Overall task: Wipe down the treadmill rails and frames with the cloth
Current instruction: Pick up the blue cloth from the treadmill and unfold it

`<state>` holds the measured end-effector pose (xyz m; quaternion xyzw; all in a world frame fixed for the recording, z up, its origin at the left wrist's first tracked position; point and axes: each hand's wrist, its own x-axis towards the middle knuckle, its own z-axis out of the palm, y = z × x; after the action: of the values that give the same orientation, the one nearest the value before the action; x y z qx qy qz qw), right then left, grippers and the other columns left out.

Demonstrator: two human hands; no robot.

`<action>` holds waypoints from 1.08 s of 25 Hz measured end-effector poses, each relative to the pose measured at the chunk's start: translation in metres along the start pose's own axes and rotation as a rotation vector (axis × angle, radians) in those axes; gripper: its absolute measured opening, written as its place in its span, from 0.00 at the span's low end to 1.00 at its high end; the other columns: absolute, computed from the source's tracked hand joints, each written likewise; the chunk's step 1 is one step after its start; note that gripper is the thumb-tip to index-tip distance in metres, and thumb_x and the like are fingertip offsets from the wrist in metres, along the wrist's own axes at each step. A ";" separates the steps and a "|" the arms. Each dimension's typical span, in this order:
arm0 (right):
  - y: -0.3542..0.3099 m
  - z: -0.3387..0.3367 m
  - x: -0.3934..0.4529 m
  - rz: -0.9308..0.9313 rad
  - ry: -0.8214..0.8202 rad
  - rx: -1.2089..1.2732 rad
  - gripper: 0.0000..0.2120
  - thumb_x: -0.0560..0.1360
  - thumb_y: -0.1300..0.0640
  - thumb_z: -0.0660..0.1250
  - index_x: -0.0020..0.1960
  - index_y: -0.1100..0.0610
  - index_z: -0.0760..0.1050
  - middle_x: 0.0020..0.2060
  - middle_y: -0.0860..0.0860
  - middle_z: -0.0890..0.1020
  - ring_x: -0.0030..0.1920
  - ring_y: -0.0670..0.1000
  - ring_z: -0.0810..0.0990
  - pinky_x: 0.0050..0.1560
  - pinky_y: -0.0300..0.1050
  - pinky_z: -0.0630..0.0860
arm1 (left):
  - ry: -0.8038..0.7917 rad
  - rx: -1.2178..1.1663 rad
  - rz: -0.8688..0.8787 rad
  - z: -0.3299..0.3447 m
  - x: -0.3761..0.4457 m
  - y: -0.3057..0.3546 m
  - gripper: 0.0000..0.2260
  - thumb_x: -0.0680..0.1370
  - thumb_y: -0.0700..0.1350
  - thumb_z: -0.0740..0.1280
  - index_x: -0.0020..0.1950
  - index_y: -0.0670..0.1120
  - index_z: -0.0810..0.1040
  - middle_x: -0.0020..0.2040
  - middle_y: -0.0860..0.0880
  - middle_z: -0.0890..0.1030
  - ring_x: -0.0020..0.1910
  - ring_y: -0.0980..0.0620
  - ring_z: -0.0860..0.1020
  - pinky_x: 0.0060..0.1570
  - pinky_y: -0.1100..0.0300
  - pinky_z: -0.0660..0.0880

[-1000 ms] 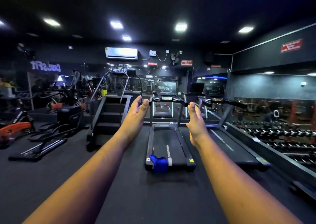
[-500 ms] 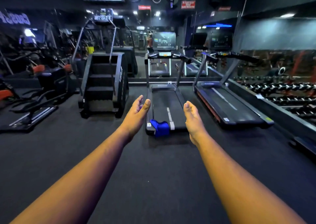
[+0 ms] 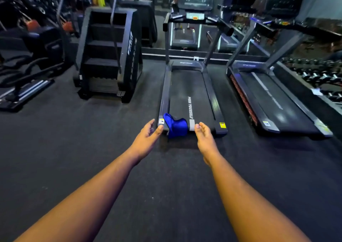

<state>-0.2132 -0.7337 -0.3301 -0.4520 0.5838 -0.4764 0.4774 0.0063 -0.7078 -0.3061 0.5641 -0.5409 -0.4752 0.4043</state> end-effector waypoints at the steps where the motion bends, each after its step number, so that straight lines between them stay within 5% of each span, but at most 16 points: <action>1: 0.005 0.004 0.030 0.018 -0.005 -0.021 0.26 0.83 0.50 0.61 0.77 0.59 0.61 0.73 0.53 0.69 0.68 0.44 0.68 0.67 0.40 0.65 | -0.003 0.003 -0.021 0.001 0.029 -0.008 0.32 0.80 0.59 0.64 0.80 0.48 0.59 0.76 0.50 0.66 0.71 0.57 0.67 0.68 0.60 0.64; 7: 0.056 0.054 0.252 0.129 -0.008 -0.125 0.29 0.80 0.49 0.66 0.76 0.56 0.63 0.74 0.55 0.69 0.72 0.50 0.69 0.74 0.51 0.66 | -0.054 0.017 -0.117 -0.005 0.270 -0.072 0.31 0.80 0.54 0.67 0.79 0.45 0.61 0.75 0.46 0.69 0.68 0.56 0.70 0.68 0.60 0.66; 16: 0.126 0.085 0.531 0.348 -0.060 -0.193 0.26 0.78 0.52 0.69 0.73 0.55 0.68 0.64 0.54 0.76 0.63 0.51 0.76 0.58 0.40 0.71 | -0.149 0.222 -0.368 0.000 0.555 -0.146 0.29 0.78 0.54 0.69 0.76 0.43 0.67 0.70 0.44 0.74 0.65 0.51 0.75 0.65 0.58 0.70; 21: 0.226 0.094 0.701 0.449 -0.124 -0.280 0.22 0.76 0.53 0.72 0.68 0.54 0.73 0.56 0.54 0.80 0.58 0.54 0.80 0.57 0.45 0.77 | -0.176 0.344 -0.507 0.042 0.707 -0.243 0.29 0.77 0.54 0.71 0.74 0.44 0.68 0.70 0.43 0.75 0.66 0.48 0.75 0.67 0.54 0.71; 27: 0.373 0.116 0.862 0.355 -0.298 -0.840 0.26 0.76 0.47 0.70 0.71 0.53 0.71 0.61 0.52 0.80 0.62 0.54 0.77 0.62 0.52 0.75 | -0.353 0.542 -0.547 0.083 0.863 -0.397 0.33 0.77 0.58 0.69 0.77 0.46 0.66 0.73 0.44 0.72 0.69 0.46 0.74 0.68 0.53 0.70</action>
<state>-0.2424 -1.5435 -0.8186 -0.5626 0.7192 -0.0405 0.4057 -0.0164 -1.5262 -0.7946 0.6826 -0.5375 -0.4951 0.0015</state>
